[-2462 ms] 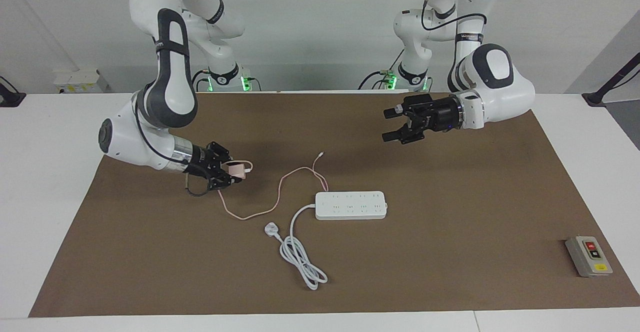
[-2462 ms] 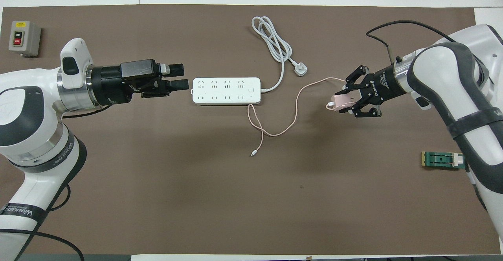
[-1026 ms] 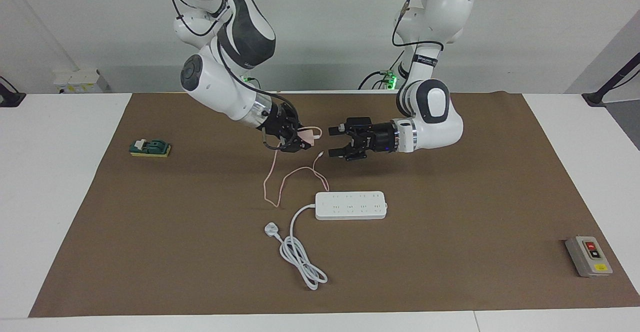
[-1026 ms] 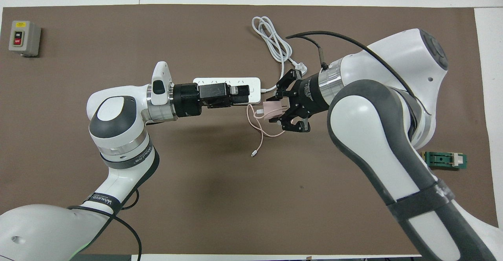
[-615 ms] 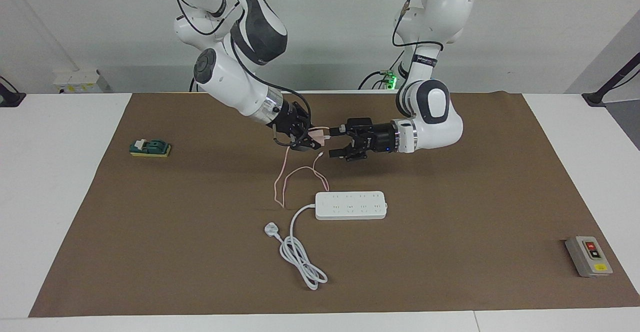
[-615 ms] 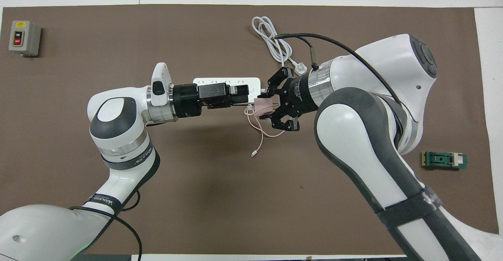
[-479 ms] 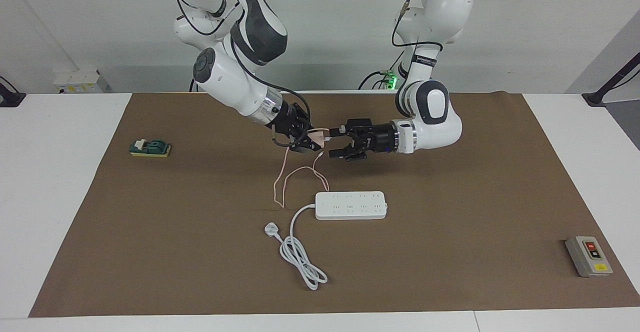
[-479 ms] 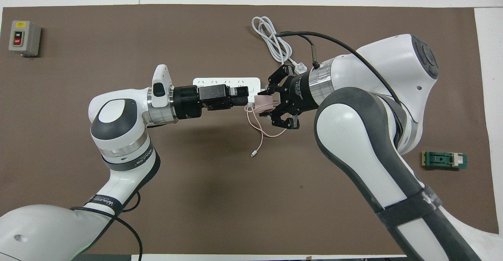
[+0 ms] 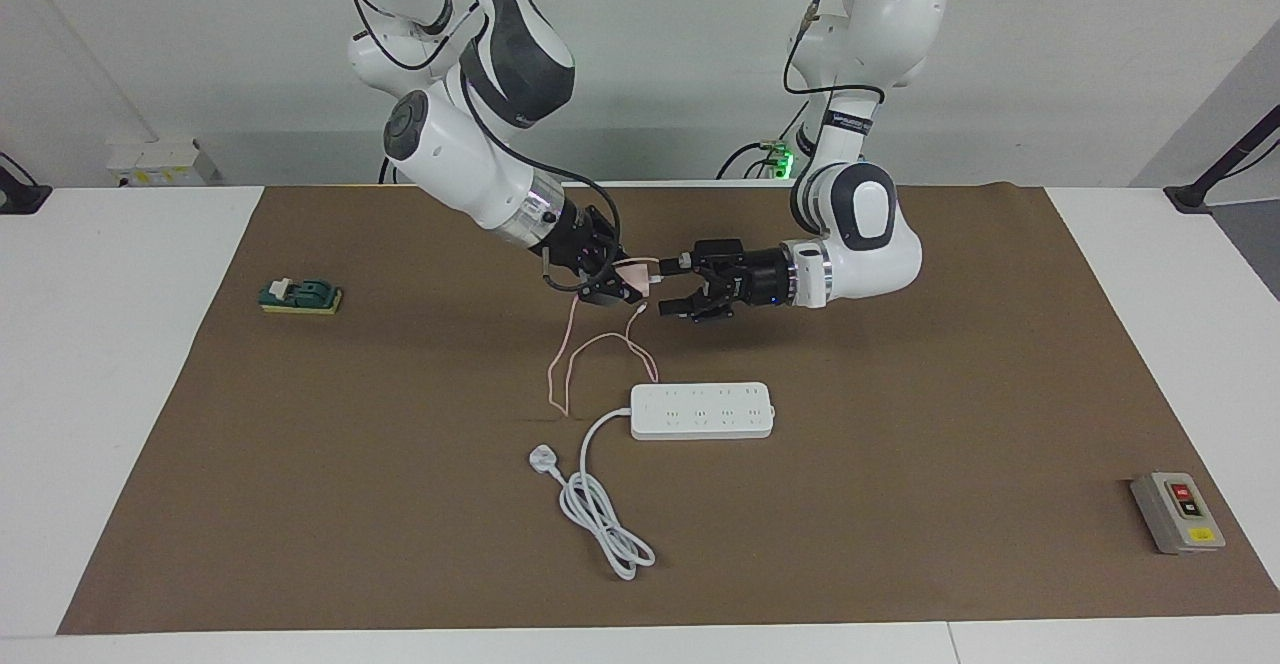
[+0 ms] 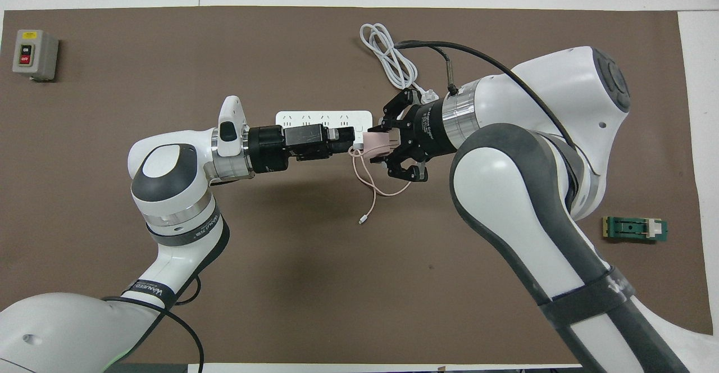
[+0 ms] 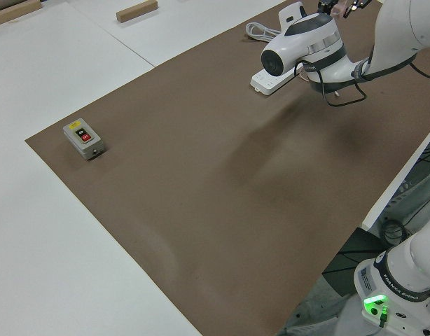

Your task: Plug charger into power strip

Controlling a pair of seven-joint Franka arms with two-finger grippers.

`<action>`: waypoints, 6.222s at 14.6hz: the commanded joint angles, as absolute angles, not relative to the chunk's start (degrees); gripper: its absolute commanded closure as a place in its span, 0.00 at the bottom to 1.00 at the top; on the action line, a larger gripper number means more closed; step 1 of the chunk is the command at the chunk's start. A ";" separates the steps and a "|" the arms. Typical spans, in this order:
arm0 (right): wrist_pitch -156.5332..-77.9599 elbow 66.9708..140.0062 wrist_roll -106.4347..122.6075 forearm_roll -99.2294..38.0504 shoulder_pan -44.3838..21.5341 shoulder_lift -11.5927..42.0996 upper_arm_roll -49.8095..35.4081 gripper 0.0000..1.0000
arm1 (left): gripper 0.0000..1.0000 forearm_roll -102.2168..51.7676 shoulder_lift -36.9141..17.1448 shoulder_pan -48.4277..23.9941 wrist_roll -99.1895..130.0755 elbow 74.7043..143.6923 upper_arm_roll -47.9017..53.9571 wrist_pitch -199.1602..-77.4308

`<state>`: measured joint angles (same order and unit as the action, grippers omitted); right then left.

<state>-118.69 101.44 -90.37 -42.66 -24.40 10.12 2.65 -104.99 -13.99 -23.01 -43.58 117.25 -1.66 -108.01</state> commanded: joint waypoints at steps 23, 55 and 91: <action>-119.53 101.16 -91.14 -45.26 -25.75 10.81 2.46 1.00 | 0.27 -108.02 -12.92 -25.58 -45.88 119.35 -2.29 -110.57; -119.44 100.99 -91.14 -46.32 -25.31 10.81 2.46 1.00 | 0.91 -108.81 -11.42 -25.66 -50.10 121.64 -2.11 -108.11; -103.62 94.48 -78.68 -26.38 -8.71 4.13 3.34 0.00 | 1.00 -45.32 -0.81 -5.98 -21.92 112.77 -3.16 -113.66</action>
